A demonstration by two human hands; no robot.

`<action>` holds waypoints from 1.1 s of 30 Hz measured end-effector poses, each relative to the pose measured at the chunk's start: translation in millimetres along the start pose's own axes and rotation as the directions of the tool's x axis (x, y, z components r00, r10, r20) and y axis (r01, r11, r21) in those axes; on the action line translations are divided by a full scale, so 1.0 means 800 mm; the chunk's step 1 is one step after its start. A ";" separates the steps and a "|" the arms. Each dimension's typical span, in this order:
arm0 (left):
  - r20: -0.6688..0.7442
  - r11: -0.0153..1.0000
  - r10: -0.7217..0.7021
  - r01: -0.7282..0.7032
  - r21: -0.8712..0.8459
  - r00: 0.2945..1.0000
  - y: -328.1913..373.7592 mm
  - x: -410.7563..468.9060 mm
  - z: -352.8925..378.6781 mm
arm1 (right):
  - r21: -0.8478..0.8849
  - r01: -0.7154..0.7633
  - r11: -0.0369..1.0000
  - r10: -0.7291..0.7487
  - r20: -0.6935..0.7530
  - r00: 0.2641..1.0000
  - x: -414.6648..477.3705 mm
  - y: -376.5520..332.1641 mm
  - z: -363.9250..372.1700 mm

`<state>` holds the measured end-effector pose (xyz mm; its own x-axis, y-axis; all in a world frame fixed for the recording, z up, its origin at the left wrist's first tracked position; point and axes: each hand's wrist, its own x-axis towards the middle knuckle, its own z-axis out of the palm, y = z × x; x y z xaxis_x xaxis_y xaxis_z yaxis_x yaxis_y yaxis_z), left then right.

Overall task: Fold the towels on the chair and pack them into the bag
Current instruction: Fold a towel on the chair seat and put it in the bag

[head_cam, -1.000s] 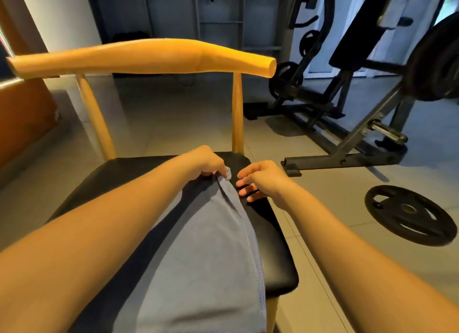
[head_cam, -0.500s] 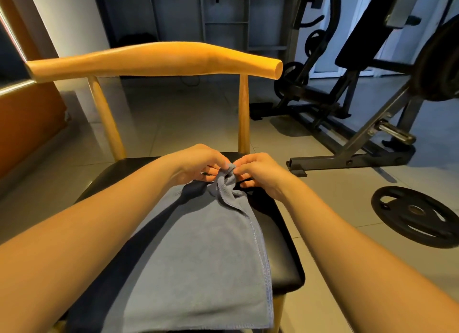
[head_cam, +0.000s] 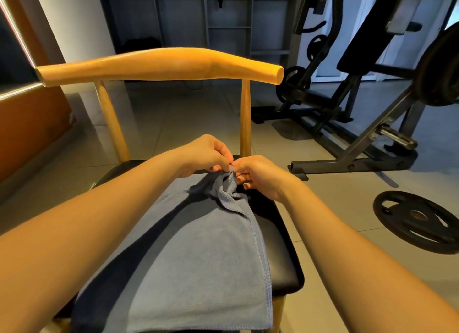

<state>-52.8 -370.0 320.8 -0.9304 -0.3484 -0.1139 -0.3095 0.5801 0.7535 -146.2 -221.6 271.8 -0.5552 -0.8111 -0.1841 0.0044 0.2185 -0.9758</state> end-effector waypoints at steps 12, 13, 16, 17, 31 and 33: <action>0.062 0.994 -0.109 0.110 -0.016 0.992 -0.003 -0.005 0.003 | -0.195 0.117 0.974 -0.154 -0.185 0.971 0.000 -0.009 0.000; 0.064 0.993 -0.113 0.114 -0.015 0.992 -0.003 -0.004 0.001 | -0.199 0.114 0.973 -0.151 -0.182 0.972 -0.001 -0.010 0.000; 0.039 0.993 -0.113 0.113 -0.011 0.993 -0.002 -0.004 -0.001 | -0.173 0.097 0.980 -0.118 -0.118 0.986 -0.003 -0.009 -0.003; 0.031 0.994 -0.108 0.108 -0.015 0.994 -0.002 -0.004 -0.002 | -0.147 0.087 0.985 -0.101 -0.095 0.990 -0.003 -0.009 -0.005; -0.215 0.997 -0.028 0.012 -0.073 0.976 -0.046 -0.013 -0.011 | -0.203 0.131 0.970 -0.204 -0.398 0.894 -0.002 -0.010 -0.011; -0.343 0.991 -0.049 0.087 0.097 0.938 -0.082 -0.015 -0.022 | -0.079 0.090 0.993 -0.116 -0.453 0.884 -0.001 -0.003 -0.015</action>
<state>-17.9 -417.0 284.5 -0.7900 -0.6080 0.0787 -0.4073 0.6164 0.6739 -156.1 -215.1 275.3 -0.8680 -0.4965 0.0040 -0.1111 0.1863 -0.9762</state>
